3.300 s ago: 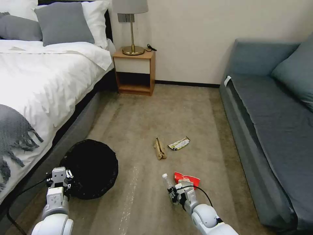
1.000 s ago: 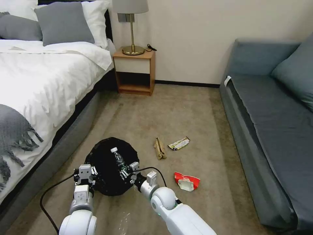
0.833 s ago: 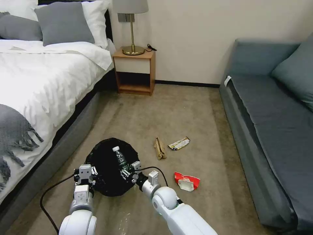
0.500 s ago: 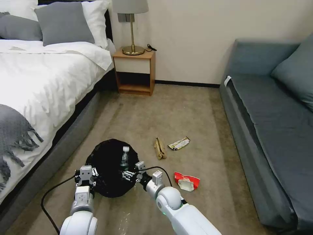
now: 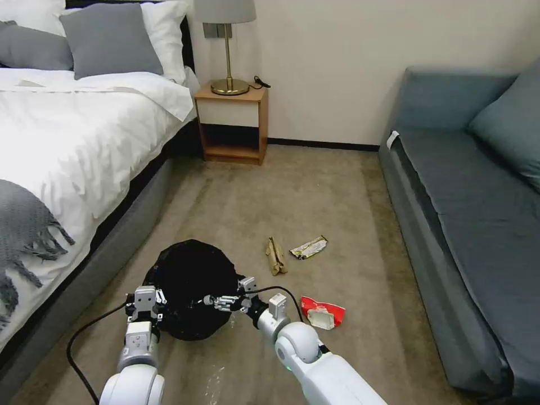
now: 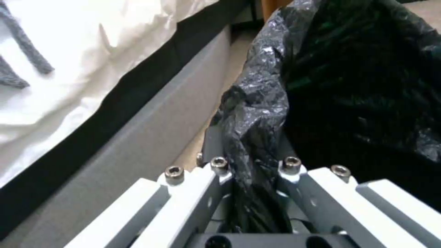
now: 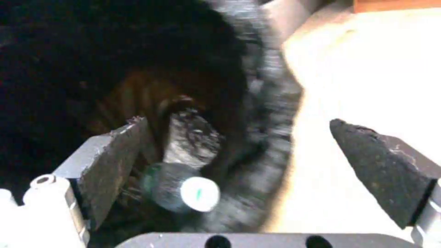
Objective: Pick up the trash bin, then pick up the garbage on the floor and place it into the trash bin.
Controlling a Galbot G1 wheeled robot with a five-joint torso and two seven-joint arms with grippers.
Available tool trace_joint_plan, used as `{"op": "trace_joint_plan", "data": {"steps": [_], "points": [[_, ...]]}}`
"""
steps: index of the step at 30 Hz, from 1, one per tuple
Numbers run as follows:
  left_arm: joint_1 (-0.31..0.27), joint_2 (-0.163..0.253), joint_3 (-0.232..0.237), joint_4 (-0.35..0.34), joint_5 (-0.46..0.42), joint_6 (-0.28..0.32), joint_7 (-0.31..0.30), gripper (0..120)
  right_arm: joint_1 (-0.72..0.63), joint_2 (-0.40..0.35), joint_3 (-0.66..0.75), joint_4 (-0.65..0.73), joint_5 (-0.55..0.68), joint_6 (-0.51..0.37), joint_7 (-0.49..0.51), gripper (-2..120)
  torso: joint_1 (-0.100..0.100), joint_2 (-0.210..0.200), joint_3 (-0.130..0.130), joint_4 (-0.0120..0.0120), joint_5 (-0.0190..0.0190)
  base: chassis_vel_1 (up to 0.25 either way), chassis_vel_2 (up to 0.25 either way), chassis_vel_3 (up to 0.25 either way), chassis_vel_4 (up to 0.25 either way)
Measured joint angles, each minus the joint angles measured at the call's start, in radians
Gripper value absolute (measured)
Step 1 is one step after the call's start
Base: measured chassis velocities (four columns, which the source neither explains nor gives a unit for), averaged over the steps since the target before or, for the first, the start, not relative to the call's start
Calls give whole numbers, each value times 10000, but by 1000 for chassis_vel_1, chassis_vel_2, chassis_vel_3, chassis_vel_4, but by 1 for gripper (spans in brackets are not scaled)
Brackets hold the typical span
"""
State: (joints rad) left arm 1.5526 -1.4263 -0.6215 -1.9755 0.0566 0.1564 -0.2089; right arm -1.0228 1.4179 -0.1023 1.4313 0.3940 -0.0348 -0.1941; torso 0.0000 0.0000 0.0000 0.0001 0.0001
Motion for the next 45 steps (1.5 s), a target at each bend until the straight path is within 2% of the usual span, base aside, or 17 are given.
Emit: {"op": "trace_joint_plan", "data": {"steps": [10,16,24,33,45], "points": [[22,197,-95,120,-159,-107,1,4,-449,-707,1027,146,-745,-72,107,100,0,0,0,-1,2,0,0,0,0],[52,215,-50,37,-165,-108,12,4,-604,-1108,1911,-712,-2223,-589,402,100,0,0,0,-2,2,0,0,0,0],[116,203,165,51,-23,-122,16,4,-914,-1451,2956,-1372,-3409,-978,355,100,0,0,0,-2,2,0,0,0,0],[161,86,364,-99,198,-121,12,4,-1052,-1533,3419,-1825,-3875,-1089,184,100,0,0,1,-2,0,0,0,0,0],[396,90,294,-166,207,-195,-19,4,-817,-1360,3579,-2973,-4371,-675,124,100,0,0,0,-1,0,0,0,0,0]]}}
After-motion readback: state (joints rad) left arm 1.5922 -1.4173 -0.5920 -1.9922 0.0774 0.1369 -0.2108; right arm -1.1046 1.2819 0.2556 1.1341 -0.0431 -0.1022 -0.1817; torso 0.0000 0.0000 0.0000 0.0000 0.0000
